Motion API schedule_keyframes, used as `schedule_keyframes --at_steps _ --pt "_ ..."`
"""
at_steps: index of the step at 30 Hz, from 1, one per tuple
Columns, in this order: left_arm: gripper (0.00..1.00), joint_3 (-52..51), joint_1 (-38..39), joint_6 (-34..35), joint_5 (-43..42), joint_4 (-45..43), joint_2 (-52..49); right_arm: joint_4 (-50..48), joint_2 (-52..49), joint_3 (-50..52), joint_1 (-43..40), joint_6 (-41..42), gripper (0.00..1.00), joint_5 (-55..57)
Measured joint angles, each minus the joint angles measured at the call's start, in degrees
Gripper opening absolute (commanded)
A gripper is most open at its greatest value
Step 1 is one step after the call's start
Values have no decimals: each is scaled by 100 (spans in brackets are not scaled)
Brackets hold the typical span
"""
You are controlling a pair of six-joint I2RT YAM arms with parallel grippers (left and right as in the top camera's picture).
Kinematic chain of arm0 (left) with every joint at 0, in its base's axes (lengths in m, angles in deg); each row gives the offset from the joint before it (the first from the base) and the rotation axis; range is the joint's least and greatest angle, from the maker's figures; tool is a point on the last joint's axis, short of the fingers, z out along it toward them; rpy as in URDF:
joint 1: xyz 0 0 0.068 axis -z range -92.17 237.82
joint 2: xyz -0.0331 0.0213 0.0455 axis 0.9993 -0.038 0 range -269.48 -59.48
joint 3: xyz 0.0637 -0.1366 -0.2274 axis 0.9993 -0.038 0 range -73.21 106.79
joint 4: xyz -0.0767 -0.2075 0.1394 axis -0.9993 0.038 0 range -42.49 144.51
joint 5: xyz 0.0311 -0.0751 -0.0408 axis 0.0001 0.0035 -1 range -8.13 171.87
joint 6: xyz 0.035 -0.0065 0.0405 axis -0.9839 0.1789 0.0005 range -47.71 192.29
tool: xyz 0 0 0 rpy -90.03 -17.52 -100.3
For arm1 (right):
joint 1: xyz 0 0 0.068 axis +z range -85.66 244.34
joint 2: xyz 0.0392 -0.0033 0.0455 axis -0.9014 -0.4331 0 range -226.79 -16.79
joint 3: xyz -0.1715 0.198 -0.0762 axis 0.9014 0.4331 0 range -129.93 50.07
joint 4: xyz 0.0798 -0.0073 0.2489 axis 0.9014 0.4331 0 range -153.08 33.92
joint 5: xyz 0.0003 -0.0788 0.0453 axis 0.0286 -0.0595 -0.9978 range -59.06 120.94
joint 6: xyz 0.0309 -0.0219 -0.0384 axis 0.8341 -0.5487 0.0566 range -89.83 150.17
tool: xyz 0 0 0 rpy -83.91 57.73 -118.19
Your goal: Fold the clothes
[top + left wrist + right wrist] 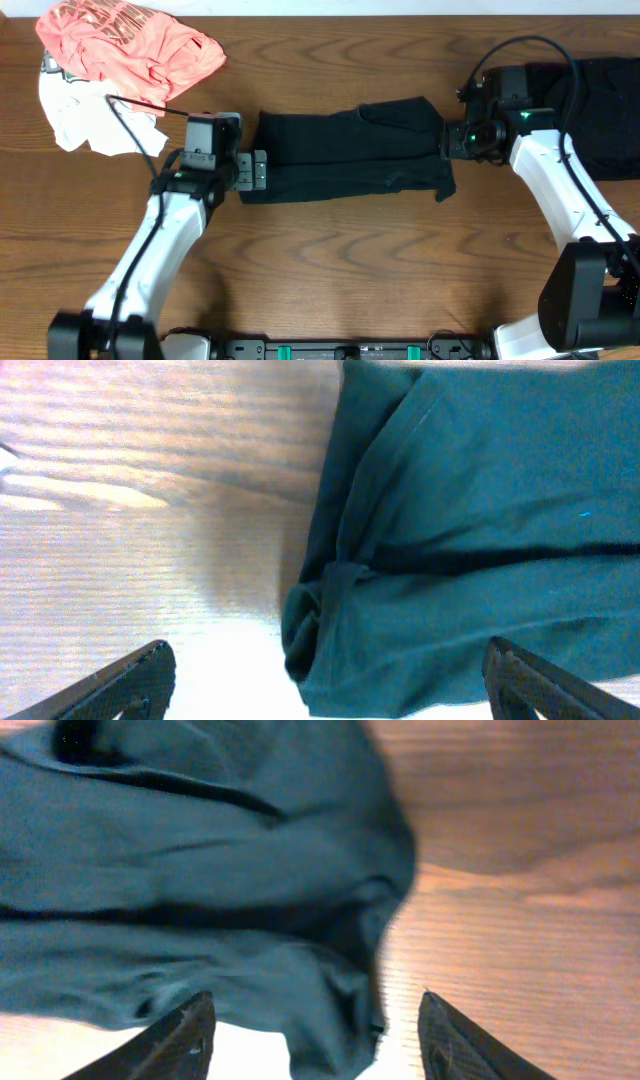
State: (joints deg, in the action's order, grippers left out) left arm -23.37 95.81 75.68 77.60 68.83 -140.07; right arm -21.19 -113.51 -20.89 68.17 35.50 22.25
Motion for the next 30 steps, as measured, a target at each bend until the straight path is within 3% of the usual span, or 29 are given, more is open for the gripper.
schedule_keyframes --at_steps 9,17,30 --pt "98 0 -57 527 20 723 785 238 -2 17 551 35 56 -691" --pt "98 0 -81 765 20 916 817 -225 -129 94 1510 428 51 -367" --pt "98 0 -81 844 20 1051 817 -479 -1235 131 1733 826 45 -155"
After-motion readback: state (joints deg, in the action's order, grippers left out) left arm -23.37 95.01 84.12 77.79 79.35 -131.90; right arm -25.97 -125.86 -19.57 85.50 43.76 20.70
